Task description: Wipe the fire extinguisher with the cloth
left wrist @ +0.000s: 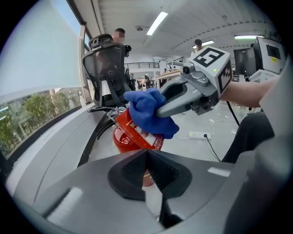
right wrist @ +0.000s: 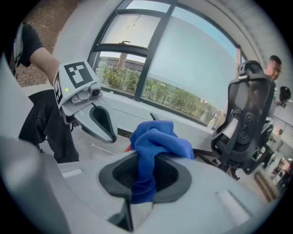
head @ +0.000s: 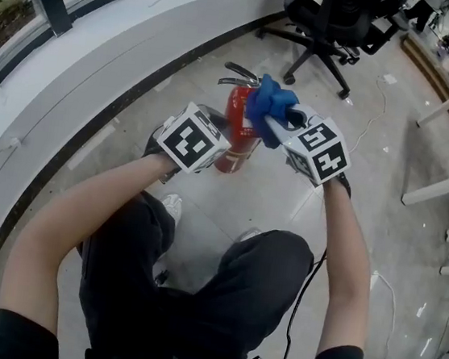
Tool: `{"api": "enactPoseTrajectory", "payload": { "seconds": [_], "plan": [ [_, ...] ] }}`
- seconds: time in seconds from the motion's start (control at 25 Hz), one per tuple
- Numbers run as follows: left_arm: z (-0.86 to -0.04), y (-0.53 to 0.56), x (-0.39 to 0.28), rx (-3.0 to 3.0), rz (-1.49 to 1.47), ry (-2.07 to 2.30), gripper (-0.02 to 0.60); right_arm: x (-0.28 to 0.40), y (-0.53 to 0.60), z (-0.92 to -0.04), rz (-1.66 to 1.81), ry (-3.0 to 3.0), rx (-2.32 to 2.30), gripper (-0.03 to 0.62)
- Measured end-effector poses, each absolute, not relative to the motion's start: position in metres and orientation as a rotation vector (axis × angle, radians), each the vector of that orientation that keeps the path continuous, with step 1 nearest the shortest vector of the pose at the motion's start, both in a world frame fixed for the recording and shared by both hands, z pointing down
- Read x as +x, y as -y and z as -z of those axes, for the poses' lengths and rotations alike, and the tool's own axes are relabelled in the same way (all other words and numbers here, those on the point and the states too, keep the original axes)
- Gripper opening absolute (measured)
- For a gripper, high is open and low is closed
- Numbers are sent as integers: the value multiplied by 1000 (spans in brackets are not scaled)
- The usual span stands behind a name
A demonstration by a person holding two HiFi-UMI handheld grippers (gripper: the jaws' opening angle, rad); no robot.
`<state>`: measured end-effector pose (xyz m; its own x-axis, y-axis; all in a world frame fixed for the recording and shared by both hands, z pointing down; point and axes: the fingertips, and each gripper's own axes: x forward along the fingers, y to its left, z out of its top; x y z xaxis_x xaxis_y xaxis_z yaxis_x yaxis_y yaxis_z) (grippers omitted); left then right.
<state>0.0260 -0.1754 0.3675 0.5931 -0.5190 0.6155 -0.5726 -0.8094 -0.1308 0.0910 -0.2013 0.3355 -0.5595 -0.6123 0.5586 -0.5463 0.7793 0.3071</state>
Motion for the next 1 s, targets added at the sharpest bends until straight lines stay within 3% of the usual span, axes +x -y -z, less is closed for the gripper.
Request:
{"api": "enactPoseTrajectory", "payload": {
  "seconds": [0.24,1.0],
  "plan": [
    [-360,154,15,2726,-1020,936,6,73,211,-301,206,2318,948,67],
    [-368,121,27,2687,-1076,907,6,104,135,-428,-78,2210,809,67]
  ]
}}
